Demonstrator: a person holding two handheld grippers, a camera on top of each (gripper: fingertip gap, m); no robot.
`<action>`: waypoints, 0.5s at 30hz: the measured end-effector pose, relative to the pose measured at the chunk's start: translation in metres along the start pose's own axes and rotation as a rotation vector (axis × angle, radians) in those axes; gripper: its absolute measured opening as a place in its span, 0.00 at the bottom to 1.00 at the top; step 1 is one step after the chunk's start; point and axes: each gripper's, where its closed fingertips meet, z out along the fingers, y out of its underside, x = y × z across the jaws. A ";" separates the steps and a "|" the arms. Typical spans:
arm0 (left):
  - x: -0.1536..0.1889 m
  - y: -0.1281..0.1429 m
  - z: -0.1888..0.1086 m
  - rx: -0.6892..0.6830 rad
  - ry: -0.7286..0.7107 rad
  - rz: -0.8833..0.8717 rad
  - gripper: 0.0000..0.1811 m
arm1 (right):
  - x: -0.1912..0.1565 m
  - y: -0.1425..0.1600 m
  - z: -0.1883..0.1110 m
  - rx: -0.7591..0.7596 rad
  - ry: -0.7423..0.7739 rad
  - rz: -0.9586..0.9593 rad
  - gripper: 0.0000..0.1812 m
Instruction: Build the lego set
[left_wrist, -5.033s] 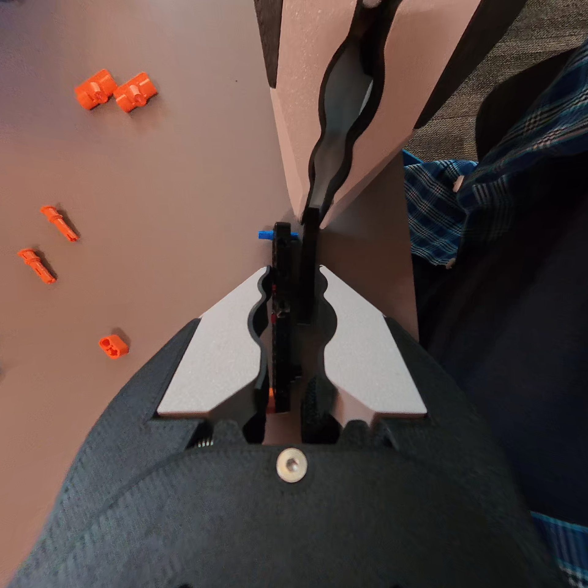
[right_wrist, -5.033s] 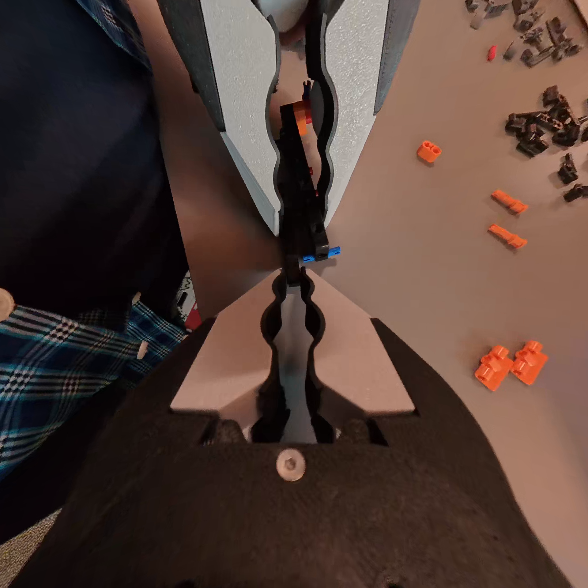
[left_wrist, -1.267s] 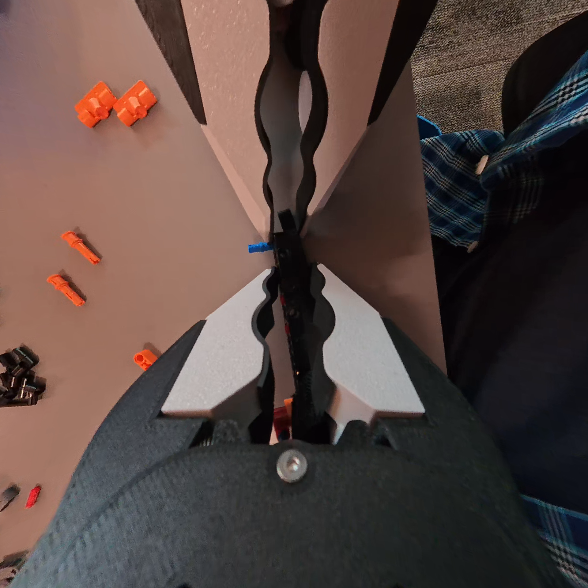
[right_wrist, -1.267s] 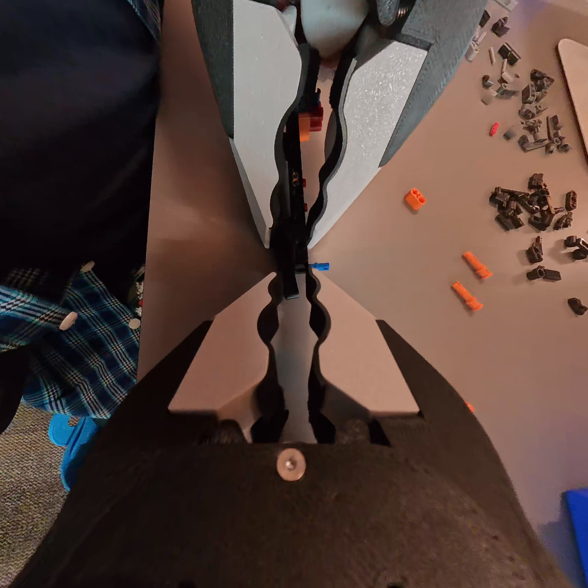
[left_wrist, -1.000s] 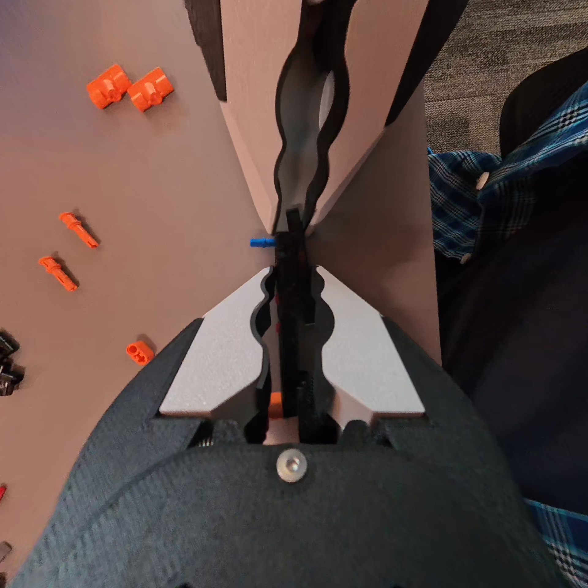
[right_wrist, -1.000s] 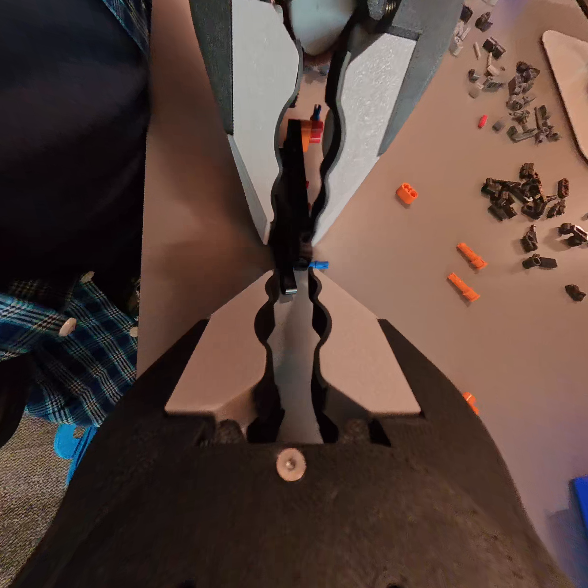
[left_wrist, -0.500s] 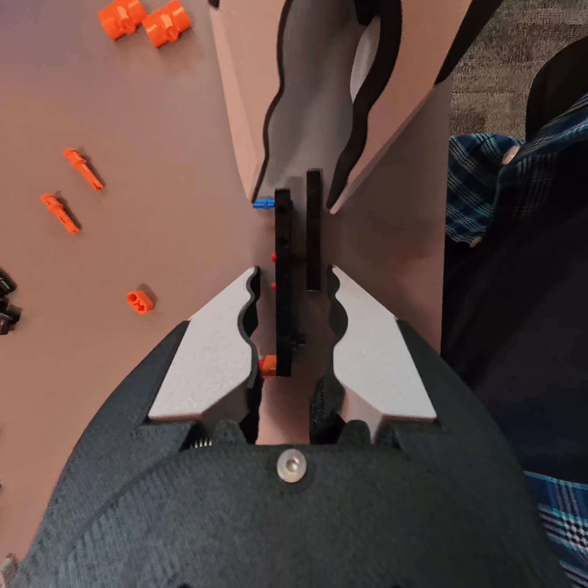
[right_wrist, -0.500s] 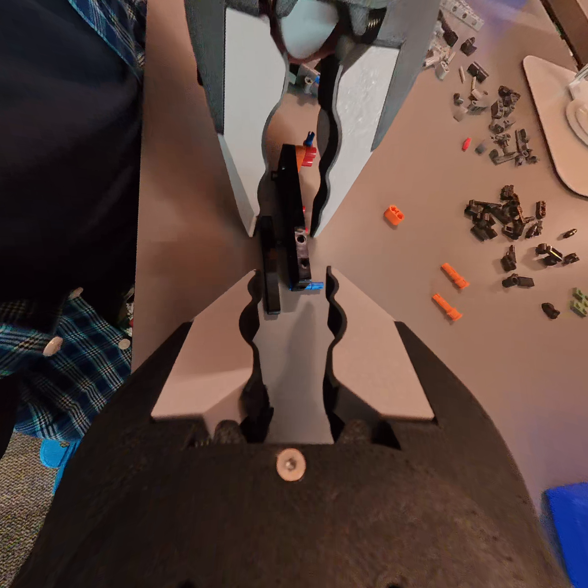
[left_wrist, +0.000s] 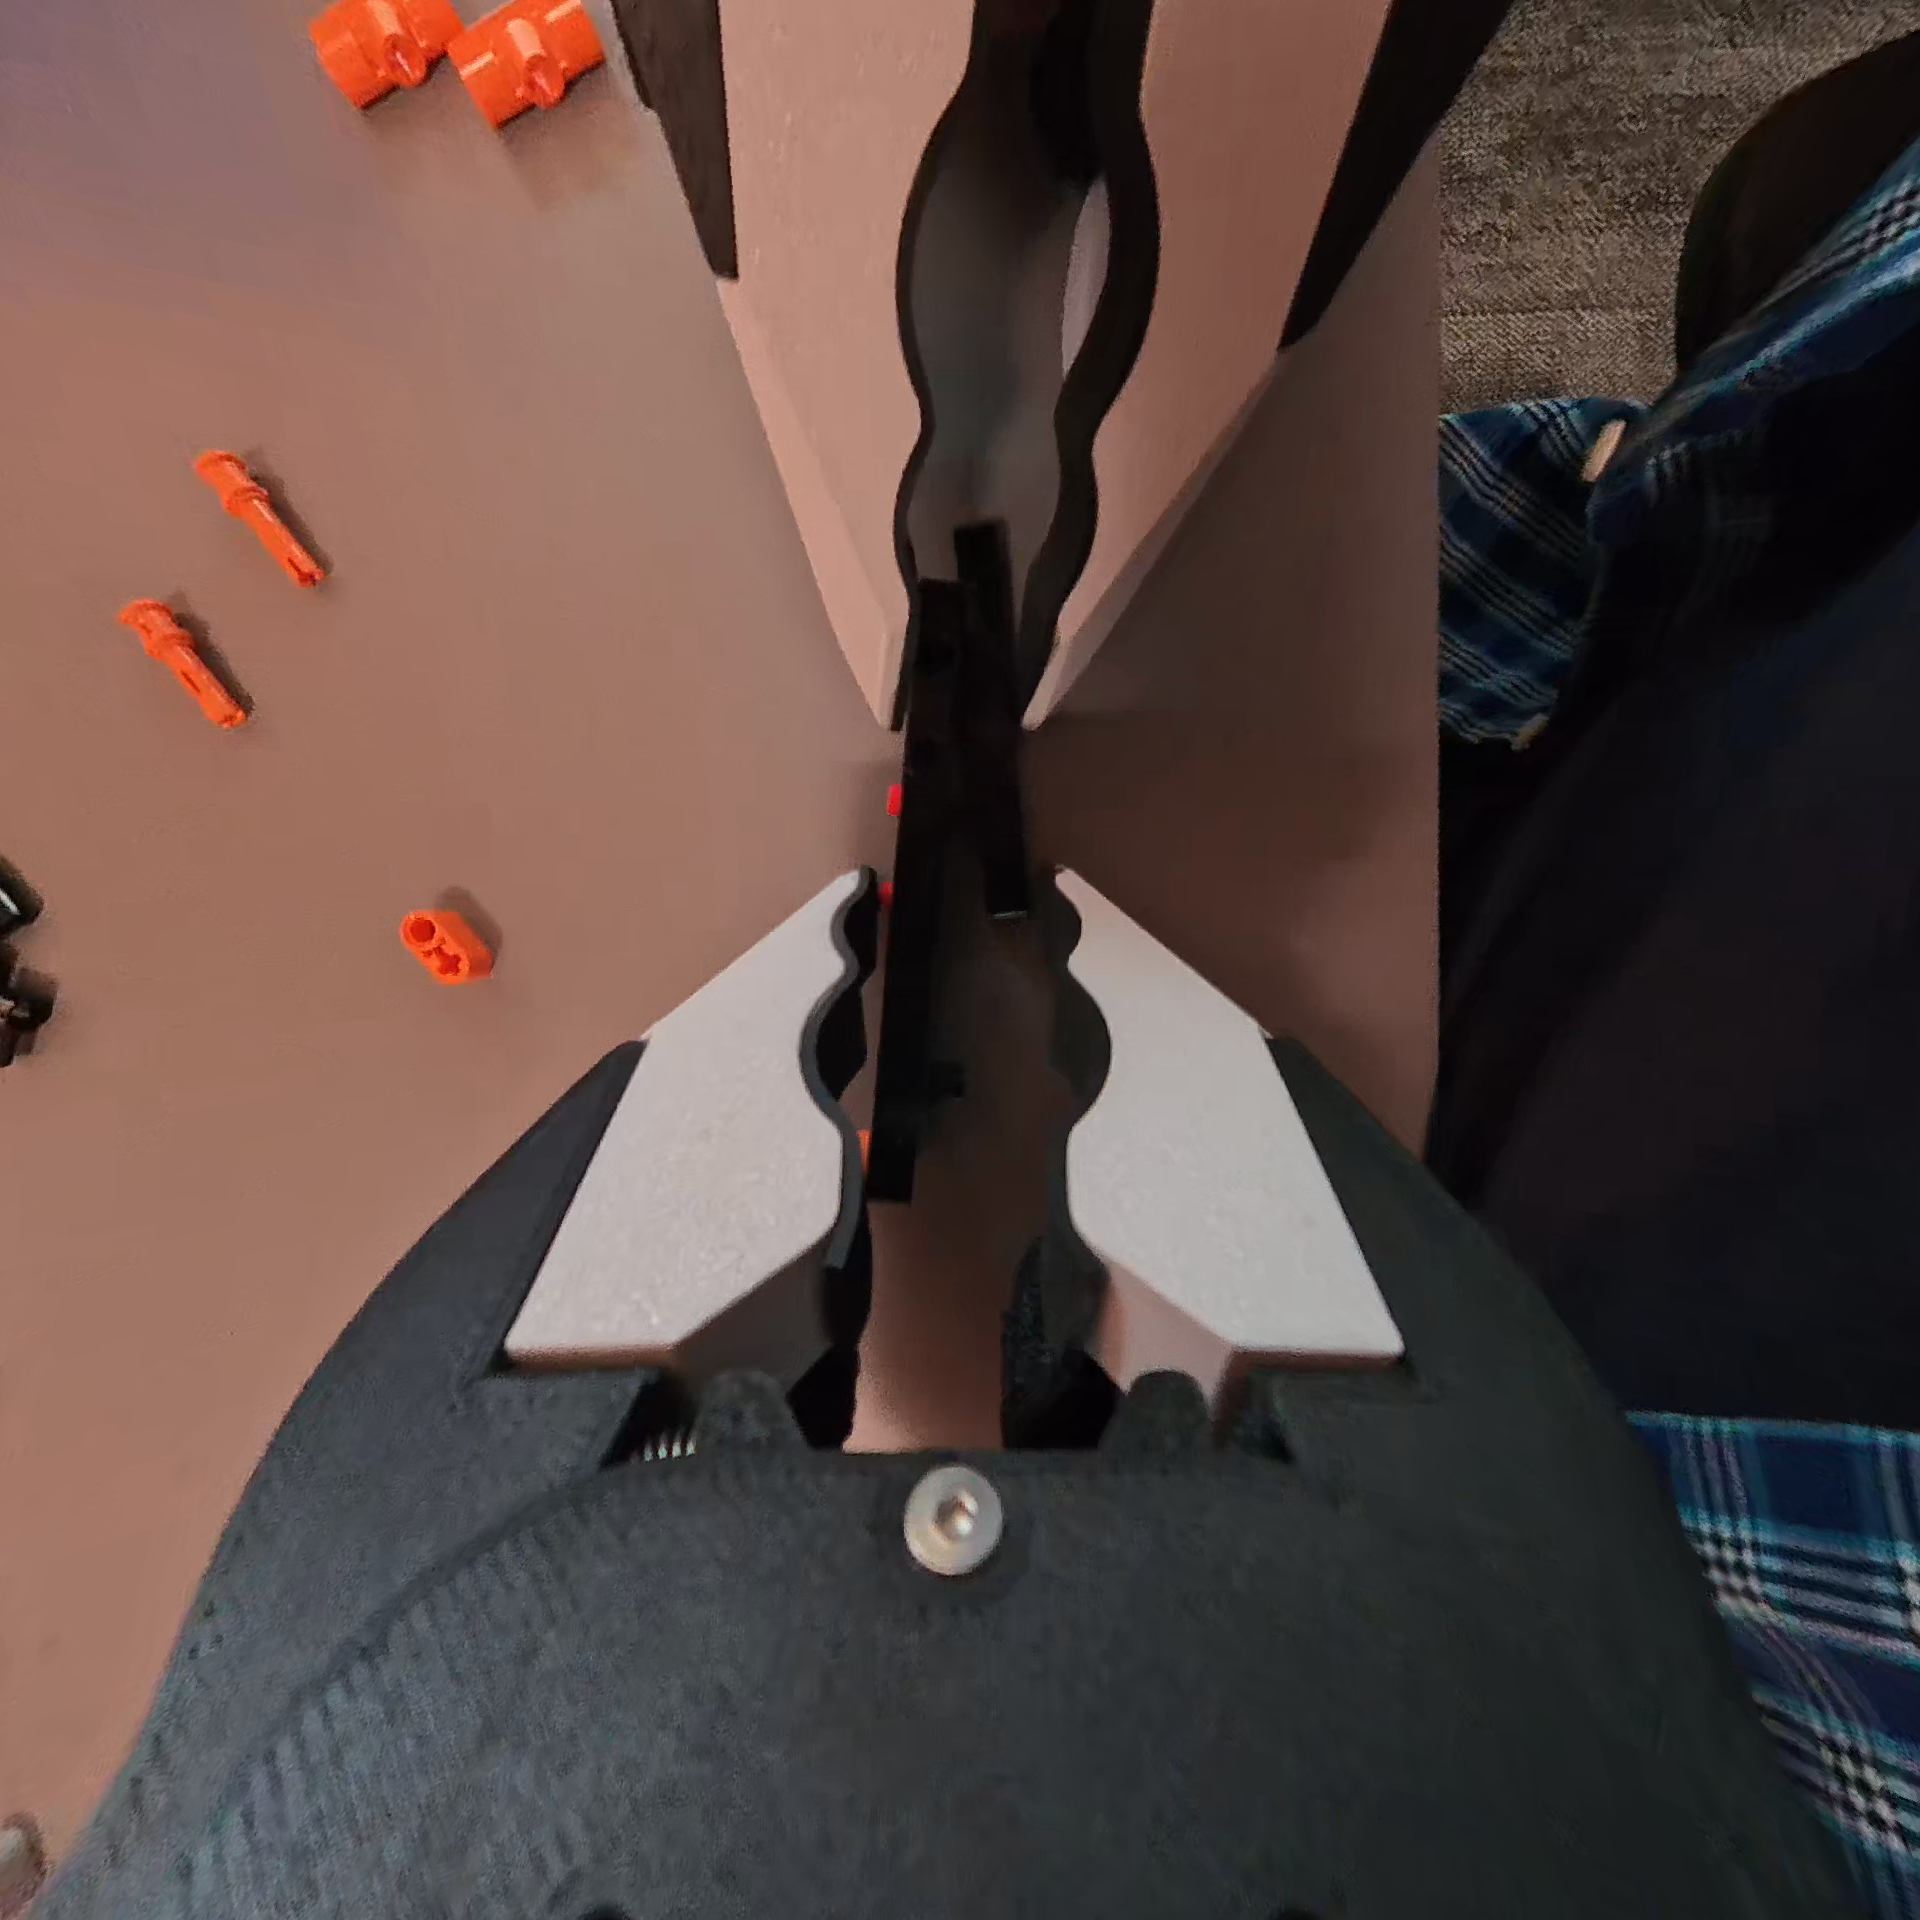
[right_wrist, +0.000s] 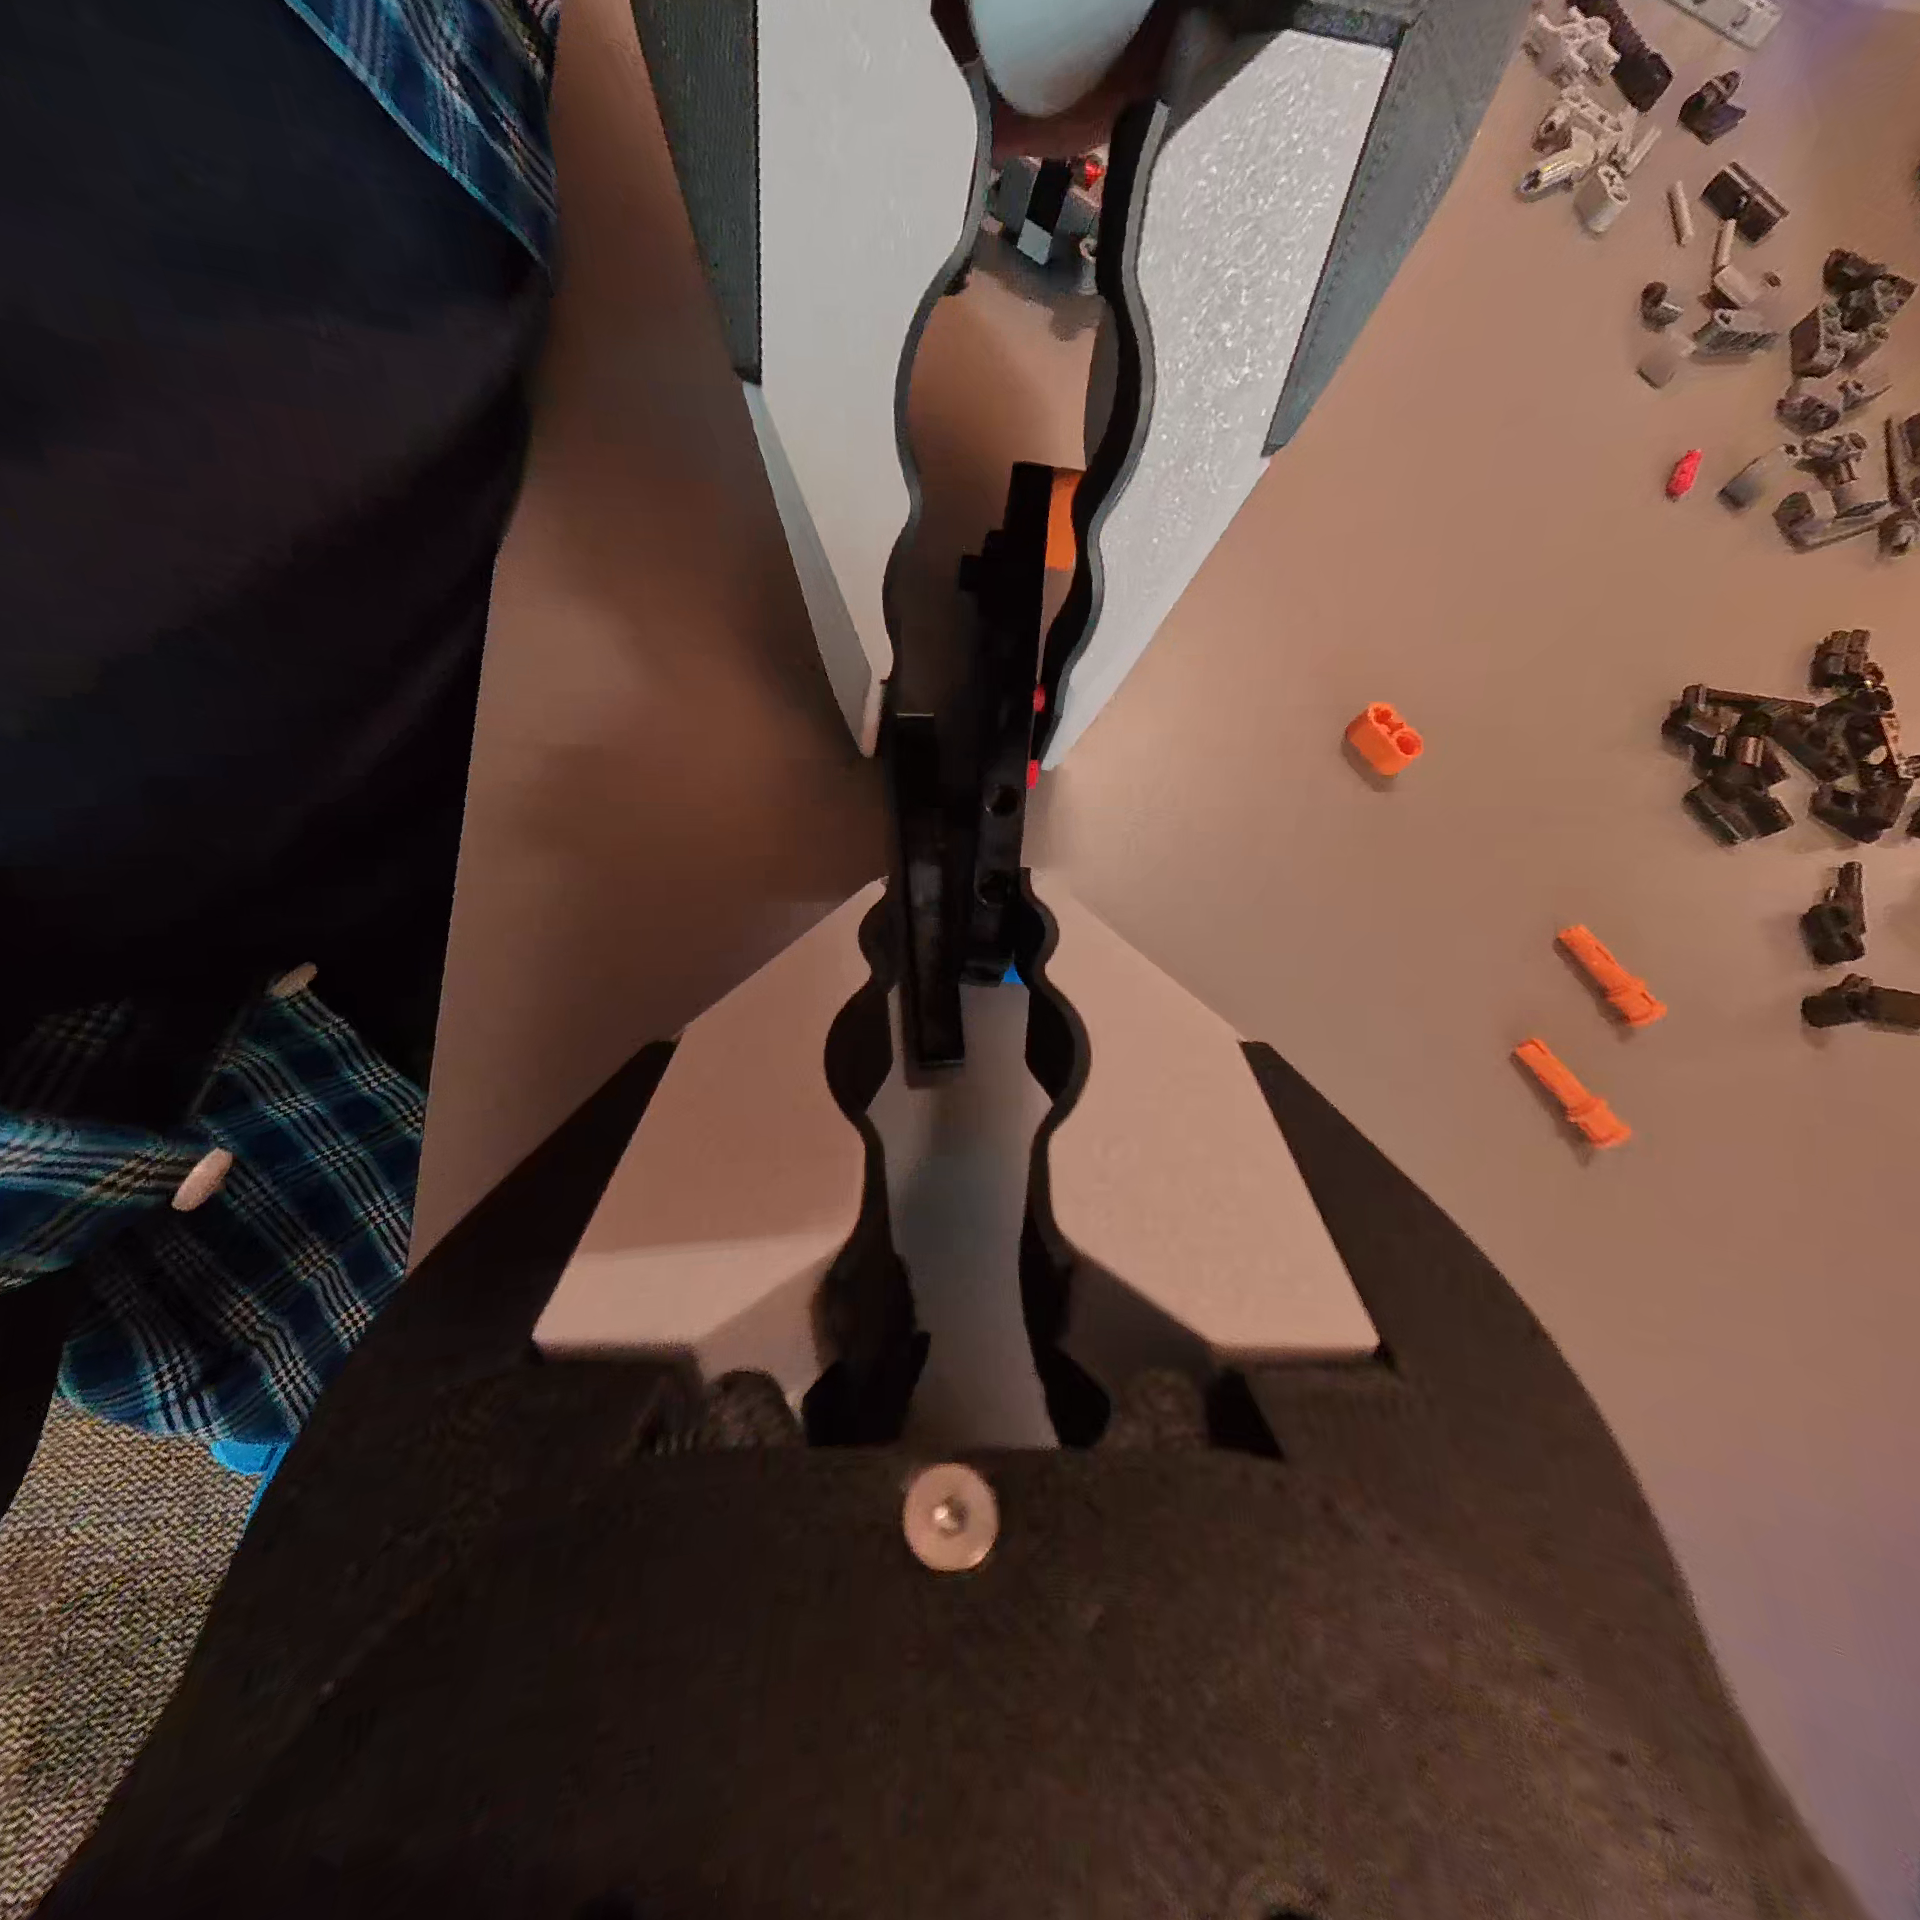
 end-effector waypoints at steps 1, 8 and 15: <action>0.000 0.001 0.000 0.002 0.000 0.018 0.17 | 0.000 0.000 0.000 0.000 -0.001 -0.004 0.10; -0.001 -0.001 0.000 0.029 0.011 0.086 0.15 | -0.002 0.000 0.000 0.002 -0.011 -0.002 0.10; -0.001 -0.001 0.000 0.048 0.004 0.107 0.15 | -0.002 -0.001 0.001 0.000 -0.029 0.014 0.10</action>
